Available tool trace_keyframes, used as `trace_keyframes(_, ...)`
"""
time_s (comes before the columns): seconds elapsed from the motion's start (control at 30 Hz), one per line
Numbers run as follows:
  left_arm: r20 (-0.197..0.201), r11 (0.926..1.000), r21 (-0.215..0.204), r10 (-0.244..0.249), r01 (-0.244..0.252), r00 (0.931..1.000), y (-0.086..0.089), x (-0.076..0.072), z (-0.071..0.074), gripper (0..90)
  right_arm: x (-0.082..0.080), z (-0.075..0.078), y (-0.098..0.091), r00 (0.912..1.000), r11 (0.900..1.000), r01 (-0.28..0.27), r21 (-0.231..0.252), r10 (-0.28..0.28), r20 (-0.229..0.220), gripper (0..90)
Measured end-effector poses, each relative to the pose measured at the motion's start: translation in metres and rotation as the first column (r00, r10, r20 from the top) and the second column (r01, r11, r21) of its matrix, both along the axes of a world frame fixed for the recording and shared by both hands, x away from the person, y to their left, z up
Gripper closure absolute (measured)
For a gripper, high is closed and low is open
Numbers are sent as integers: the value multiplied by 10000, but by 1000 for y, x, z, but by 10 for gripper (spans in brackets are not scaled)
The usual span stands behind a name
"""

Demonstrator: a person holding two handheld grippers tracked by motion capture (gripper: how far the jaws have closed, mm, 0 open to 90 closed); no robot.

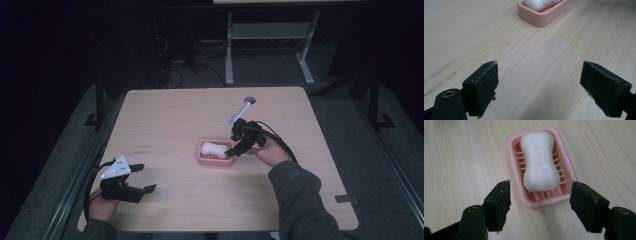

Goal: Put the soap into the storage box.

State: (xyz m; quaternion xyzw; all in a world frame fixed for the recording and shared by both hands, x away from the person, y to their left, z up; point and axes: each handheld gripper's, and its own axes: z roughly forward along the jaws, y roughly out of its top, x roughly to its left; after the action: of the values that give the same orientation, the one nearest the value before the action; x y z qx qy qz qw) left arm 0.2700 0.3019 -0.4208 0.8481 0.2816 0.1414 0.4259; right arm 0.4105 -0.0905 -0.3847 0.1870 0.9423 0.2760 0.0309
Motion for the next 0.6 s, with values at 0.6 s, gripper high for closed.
trace_keyframes(0.6, -16, 10000, 12, -10, 10, 10000, -1, 0, 0, 148, -12, -2, -18, 9996, 9996, 289, 30, -289, -66, 315)
